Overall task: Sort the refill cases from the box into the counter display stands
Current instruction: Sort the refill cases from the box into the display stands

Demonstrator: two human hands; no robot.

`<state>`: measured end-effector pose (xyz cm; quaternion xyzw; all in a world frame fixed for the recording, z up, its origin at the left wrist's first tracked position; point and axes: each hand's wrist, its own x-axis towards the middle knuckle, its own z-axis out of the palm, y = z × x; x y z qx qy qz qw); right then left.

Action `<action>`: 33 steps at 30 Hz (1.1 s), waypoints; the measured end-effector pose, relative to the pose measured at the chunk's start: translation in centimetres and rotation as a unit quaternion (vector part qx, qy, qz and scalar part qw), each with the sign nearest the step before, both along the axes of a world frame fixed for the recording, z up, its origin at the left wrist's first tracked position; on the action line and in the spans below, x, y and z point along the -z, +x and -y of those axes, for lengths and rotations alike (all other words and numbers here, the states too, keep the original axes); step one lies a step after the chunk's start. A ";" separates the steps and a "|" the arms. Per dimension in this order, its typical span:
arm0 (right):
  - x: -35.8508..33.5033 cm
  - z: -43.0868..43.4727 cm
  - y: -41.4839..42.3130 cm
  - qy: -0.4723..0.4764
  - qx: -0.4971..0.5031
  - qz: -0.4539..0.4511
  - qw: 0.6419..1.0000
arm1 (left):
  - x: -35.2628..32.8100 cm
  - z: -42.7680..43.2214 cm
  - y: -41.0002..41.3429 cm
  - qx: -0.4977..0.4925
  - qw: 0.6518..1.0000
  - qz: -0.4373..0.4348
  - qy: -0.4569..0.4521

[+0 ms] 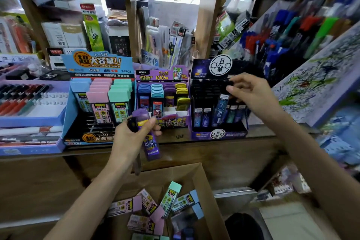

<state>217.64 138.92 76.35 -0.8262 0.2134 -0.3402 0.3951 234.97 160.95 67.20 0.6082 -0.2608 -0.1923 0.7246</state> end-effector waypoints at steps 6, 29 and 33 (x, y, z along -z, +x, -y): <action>2.0 2.7 -1.8 -0.022 0.034 -0.041 0.998 | 0.3 1.3 -2.1 0.026 0.999 -0.007 0.025; 4.8 1.2 -1.7 -0.128 0.153 -0.138 0.970 | -0.8 1.6 -3.9 0.121 0.993 0.002 0.001; 3.9 -2.1 -1.5 -0.094 0.114 -0.059 0.987 | -1.1 1.2 -3.3 0.152 0.988 0.021 0.021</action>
